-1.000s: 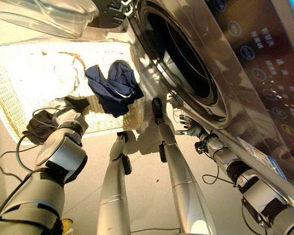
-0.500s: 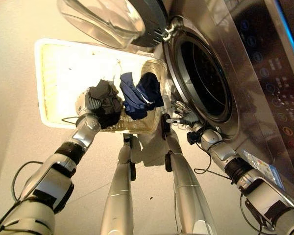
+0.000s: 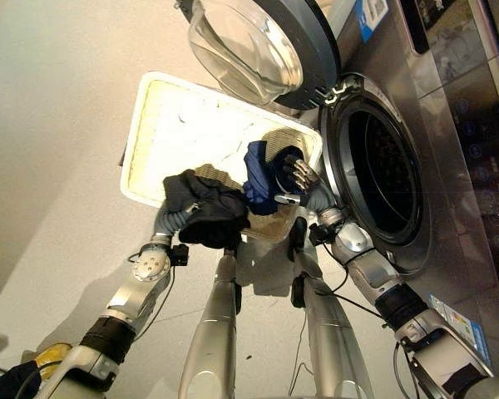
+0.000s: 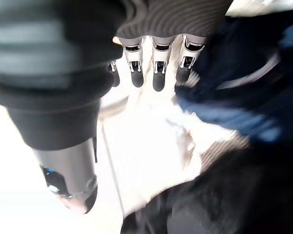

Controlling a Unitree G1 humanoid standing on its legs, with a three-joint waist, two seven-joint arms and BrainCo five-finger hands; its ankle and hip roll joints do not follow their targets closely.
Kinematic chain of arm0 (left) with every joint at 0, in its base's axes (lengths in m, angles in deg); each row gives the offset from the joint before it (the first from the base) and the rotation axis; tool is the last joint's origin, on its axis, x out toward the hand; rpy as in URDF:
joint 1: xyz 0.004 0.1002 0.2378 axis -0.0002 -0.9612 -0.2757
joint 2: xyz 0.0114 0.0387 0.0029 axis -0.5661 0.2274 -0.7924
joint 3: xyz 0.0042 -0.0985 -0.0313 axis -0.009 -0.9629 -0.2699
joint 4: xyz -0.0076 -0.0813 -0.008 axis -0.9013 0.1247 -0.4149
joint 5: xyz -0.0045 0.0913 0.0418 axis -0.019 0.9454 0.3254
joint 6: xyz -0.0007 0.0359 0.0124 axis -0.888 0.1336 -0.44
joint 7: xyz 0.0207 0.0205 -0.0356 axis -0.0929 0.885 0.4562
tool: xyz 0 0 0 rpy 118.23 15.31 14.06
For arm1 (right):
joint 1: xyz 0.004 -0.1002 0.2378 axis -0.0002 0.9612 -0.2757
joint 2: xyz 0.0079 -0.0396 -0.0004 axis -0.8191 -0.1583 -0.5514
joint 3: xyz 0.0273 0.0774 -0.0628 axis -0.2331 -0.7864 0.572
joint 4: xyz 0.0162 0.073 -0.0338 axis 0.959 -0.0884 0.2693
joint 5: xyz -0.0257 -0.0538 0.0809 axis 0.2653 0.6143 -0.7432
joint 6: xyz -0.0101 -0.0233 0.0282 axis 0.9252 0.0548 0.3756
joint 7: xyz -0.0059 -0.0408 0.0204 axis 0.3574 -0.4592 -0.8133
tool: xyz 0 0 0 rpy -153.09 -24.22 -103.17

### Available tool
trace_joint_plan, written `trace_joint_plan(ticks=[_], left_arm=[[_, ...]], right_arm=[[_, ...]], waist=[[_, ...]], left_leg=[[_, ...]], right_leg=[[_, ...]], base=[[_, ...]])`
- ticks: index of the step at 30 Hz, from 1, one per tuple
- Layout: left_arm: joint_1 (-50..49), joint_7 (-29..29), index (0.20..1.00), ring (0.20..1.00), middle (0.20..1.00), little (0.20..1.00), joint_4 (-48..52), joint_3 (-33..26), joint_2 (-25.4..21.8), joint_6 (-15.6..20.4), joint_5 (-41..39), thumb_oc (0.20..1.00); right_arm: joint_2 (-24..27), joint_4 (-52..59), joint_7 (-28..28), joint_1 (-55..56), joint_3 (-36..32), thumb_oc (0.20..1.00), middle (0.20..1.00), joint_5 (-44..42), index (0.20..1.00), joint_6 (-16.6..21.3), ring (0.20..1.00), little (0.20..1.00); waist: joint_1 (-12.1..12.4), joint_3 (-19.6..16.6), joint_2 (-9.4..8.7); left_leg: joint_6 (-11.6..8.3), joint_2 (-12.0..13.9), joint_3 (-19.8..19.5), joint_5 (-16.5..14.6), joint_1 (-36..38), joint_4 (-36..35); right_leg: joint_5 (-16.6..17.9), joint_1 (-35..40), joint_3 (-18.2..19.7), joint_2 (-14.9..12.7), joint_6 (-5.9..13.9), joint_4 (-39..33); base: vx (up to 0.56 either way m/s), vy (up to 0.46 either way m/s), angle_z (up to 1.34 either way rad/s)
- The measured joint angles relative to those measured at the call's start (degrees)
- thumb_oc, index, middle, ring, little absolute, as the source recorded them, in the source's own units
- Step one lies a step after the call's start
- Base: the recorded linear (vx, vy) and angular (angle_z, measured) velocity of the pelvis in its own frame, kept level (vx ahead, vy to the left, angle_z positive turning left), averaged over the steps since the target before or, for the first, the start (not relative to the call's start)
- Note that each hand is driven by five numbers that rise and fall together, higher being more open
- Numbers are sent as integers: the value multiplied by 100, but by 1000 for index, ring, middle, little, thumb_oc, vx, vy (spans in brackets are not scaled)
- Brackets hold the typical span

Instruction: Put the clothes into the washing machine.

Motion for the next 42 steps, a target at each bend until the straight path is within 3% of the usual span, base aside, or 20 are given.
trace_joint_plan(ticks=[4,8,15,19,24,27,28,30,33,36,42], left_arm=[[297,816,200,200,200,200,134,367,7,4,-373,200],[427,1177,200,200,200,200,120,500,-37,3,-625,200],[483,1461,200,200,200,200,117,745,-299,-36,-798,200],[550,1548,200,200,200,200,117,861,-437,-84,-954,200],[604,1548,200,200,200,200,117,988,-472,-99,-1020,200],[518,1635,200,200,200,200,133,1005,-353,-185,-1545,200],[505,1663,200,200,200,200,133,1010,-319,-208,-1621,200],[385,1745,200,200,200,200,132,1029,-191,-217,-2007,200],[65,1747,200,200,200,200,123,1035,-57,-207,-2482,200],[-41,1752,200,200,200,200,115,1054,-51,-206,-2620,200],[-407,1746,200,200,200,200,-179,1163,239,512,-2658,200]], right_arm=[[-44,-4,297,-100,360,1000,1000,131,1000,-165,1000,1000],[66,-8,513,-185,709,1000,1000,460,1000,-340,1000,1000],[853,-57,1399,-869,1426,1000,1000,1460,1000,-590,1000,1000],[1053,-70,1860,-1126,1664,1000,1000,1424,1000,-815,1000,1000],[1046,-115,2036,-1130,1668,1000,1000,988,1000,-1028,1000,1000],[977,-112,2064,-905,1653,1000,1000,529,1000,-1253,1000,1000],[935,-113,2064,-866,1652,837,837,475,837,-1277,837,837],[863,-115,2080,-719,1638,200,200,169,200,-1384,200,200],[589,-161,2098,-298,1515,200,200,-593,200,-1586,200,200],[518,-164,2074,-160,1509,200,200,-835,200,-1670,200,200],[136,-173,1715,317,1309,200,200,-1231,200,-1904,200,200]], waist=[[16,-2,58],[3,-2,67],[20,-2,71],[28,-3,72],[25,-3,71],[17,-4,69],[14,-4,69],[4,-4,68],[-62,-4,67],[-129,-4,67],[-290,-5,57]], left_leg=[[-4,-15,-2,-6,112,-5],[-6,6,3,-6,164,2],[6,22,1,6,264,-10],[7,25,-1,6,342,-40],[5,29,4,4,342,-56],[4,46,58,2,348,-83],[4,50,64,2,349,-83],[4,70,98,1,350,-96],[-3,109,124,-4,362,-140],[-3,111,130,-4,364,-149],[21,122,308,7,450,-314]], right_leg=[[-3,100,-6,-23,3,36],[-3,149,-6,-21,2,42],[1,268,-17,-8,0,2],[2,350,-27,-9,-1,-37],[2,354,-27,-2,-1,-75],[32,361,-20,11,-11,-146],[32,361,-16,15,-12,-152],[55,370,3,54,-18,-205],[112,408,15,88,-40,-338],[115,410,19,94,-39,-355],[275,453,212,158,-4,-620]], base=[[-1,-2,1],[2,-9,0],[-1,-47,0],[-13,-25,1],[0,0,0],[-7,11,-6],[-4,17,-4],[-4,20,-6],[-5,19,-7],[0,7,-6],[6,16,-13]])
